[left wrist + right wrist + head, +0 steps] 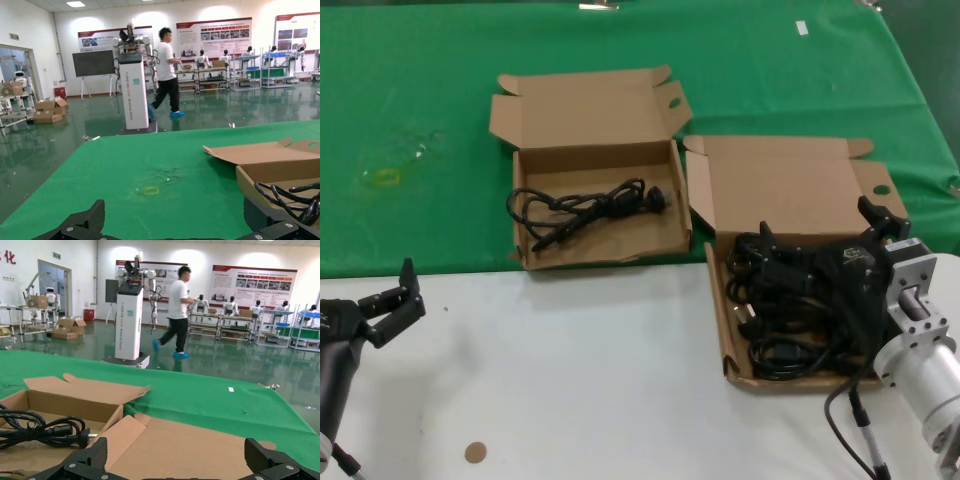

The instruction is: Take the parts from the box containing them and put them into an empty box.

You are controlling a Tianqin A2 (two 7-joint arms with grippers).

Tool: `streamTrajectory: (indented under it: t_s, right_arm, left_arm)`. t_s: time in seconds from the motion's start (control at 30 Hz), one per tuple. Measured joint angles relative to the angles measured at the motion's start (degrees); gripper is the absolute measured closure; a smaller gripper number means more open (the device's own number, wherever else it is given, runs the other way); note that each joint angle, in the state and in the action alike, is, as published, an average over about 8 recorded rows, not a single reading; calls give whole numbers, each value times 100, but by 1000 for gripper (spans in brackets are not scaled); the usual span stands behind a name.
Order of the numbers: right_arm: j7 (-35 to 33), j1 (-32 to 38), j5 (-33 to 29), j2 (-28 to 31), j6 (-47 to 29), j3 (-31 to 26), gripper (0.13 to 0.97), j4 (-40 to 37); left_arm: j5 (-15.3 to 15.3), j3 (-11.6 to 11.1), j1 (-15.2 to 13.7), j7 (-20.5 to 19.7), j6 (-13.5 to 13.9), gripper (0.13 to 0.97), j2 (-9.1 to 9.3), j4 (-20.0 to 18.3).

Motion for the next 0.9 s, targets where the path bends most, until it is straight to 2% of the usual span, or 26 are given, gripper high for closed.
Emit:
streamTrajectory:
  t_s: [0.9]
  right_arm:
    - [0, 0, 0, 0, 0, 0, 129, 0]
  left_arm:
    - [0, 0, 0, 0, 0, 132, 0, 0]
